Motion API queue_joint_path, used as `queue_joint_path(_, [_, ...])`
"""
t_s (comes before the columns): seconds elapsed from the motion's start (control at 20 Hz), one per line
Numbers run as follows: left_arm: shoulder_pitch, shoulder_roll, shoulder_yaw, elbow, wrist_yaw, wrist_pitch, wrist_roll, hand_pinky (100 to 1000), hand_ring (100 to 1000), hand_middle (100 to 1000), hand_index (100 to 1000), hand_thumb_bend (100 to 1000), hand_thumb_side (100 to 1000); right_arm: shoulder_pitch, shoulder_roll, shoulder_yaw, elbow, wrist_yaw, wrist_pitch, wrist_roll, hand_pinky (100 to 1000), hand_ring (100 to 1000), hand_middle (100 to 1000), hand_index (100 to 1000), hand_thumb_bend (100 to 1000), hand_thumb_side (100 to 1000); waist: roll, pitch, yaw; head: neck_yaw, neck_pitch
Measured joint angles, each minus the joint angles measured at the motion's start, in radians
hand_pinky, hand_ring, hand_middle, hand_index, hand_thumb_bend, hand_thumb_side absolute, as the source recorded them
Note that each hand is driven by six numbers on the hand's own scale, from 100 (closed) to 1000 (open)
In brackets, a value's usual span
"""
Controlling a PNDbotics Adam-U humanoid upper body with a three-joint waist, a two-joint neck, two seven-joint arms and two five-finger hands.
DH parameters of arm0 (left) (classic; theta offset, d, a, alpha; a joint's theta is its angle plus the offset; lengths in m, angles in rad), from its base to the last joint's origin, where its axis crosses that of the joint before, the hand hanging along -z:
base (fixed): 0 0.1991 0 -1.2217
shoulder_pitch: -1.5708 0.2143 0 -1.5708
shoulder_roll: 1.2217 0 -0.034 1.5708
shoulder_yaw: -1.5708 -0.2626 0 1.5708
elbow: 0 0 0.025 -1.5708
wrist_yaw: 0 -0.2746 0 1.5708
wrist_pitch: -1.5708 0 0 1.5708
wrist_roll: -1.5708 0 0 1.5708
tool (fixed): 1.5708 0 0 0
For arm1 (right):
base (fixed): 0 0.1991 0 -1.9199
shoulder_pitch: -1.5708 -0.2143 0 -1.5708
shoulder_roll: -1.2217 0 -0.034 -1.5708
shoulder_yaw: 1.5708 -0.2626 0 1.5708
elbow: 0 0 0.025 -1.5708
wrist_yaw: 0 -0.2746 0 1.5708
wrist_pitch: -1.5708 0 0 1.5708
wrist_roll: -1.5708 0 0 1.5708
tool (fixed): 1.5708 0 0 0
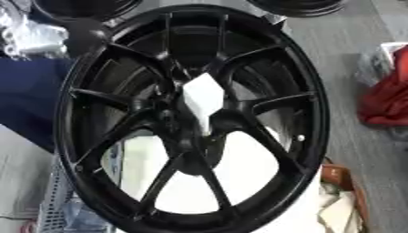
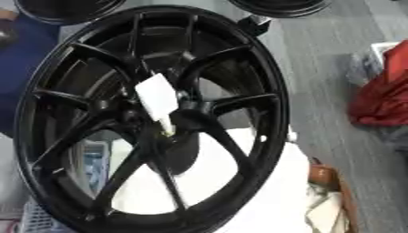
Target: Pull the pin out of the wheel hub.
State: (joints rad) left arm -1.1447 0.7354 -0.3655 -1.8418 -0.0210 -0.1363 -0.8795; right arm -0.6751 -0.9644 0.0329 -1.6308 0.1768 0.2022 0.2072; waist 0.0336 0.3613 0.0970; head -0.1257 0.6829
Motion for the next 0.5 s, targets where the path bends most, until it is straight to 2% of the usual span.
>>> queue_joint_path(0.3, [-0.022, -0.005, -0.087, 0.008, -0.051, -0.008, -0.024, 811, 788, 786, 885, 317, 638, -0.003, 0.0, 0.005, 0.0, 0.005, 0.001, 0.006, 847, 769, 708, 770, 100, 514, 0.001, 0.0, -0.006, 0.0, -0.004])
queue_joint_path(0.5, [-0.037, -0.032, -0.124, 0.035, -0.078, -0.016, -0.027, 810, 783, 782, 884, 295, 620, -0.007, 0.0, 0.006, 0.0, 0.005, 0.001, 0.01, 847, 769, 708, 770, 100, 518, 0.001, 0.0, -0.01, 0.001, -0.005])
